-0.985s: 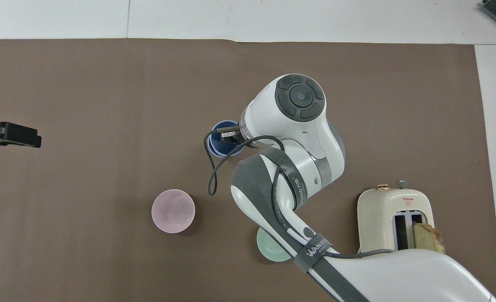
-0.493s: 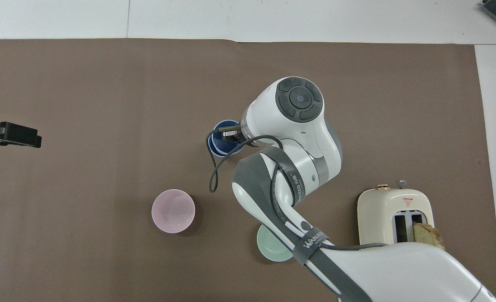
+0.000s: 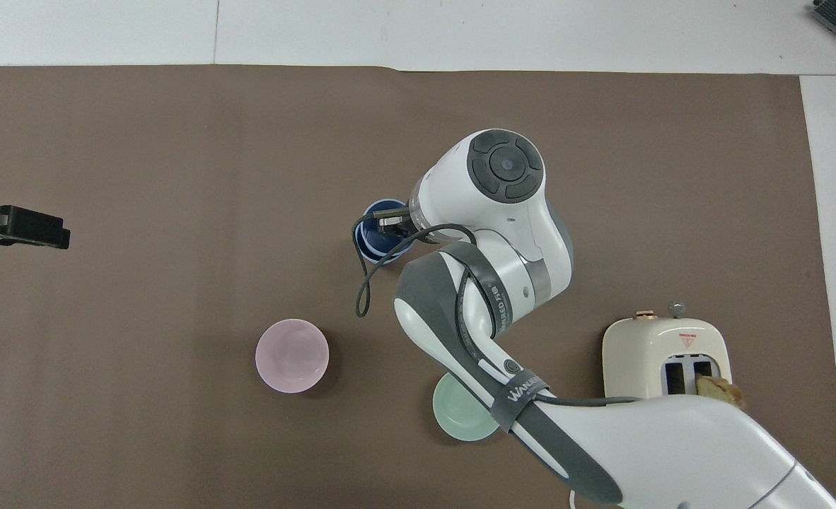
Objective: Stack blue cups with both arms
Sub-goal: 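Lower the blue cup into the placed cup and open the right gripper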
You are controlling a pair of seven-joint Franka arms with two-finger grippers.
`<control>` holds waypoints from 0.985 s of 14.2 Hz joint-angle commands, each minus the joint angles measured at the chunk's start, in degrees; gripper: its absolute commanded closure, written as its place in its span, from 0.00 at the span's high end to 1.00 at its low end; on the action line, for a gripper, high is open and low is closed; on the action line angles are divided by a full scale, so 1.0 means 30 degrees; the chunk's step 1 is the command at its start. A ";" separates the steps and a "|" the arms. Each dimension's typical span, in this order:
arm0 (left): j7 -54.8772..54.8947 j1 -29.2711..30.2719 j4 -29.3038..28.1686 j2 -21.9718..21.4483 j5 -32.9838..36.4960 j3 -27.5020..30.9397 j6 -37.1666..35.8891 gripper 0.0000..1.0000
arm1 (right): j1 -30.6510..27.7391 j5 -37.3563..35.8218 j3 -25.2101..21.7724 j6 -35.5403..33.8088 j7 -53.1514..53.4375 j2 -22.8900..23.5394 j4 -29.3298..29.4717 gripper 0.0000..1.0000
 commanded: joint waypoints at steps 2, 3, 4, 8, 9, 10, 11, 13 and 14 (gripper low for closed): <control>0.0484 0.0308 -0.0605 -0.0456 0.0108 -0.0154 0.0467 1.00 | -0.0198 -0.0276 0.0210 0.0535 -0.0400 0.0172 -0.0052 0.04; 0.0515 0.0308 -0.0634 -0.0427 0.0108 -0.0154 0.0467 1.00 | -0.0198 -0.0276 0.0211 0.0535 -0.0400 0.0172 -0.0081 0.36; 0.0544 0.0279 -0.0692 -0.0427 0.0108 -0.0154 0.0467 1.00 | -0.0198 -0.0305 0.0182 0.0506 -0.0400 0.0172 -0.0052 0.64; 0.0545 0.0279 -0.0781 -0.0427 0.0108 -0.0154 0.0526 1.00 | 0.0065 -0.0741 0.0181 0.0564 -0.0283 0.0172 -0.0023 1.00; 0.0545 0.0308 -0.0781 -0.0427 0.0108 -0.0154 0.0526 1.00 | 0.0066 -0.1063 0.0210 0.0680 -0.0254 0.0172 0.0006 1.00; 0.0545 0.0308 -0.0781 -0.0427 0.0108 -0.0154 0.0526 1.00 | 0.0066 -0.1096 0.0211 0.0682 -0.0224 0.0172 0.0007 1.00; 0.0545 0.0308 -0.0781 -0.0427 0.0108 -0.0154 0.0526 1.00 | 0.0066 -0.1096 0.0211 0.0682 -0.0224 0.0172 0.0036 1.00; 0.0545 0.0308 -0.0781 -0.0427 0.0108 -0.0154 0.0497 1.00 | 0.0095 -0.1096 0.0211 0.0565 -0.0224 0.0172 0.0094 1.00; 0.0545 0.0279 -0.0781 -0.0427 0.0108 -0.0154 0.0497 1.00 | 0.0037 -0.1125 0.0182 0.0274 -0.0253 0.0085 0.0239 1.00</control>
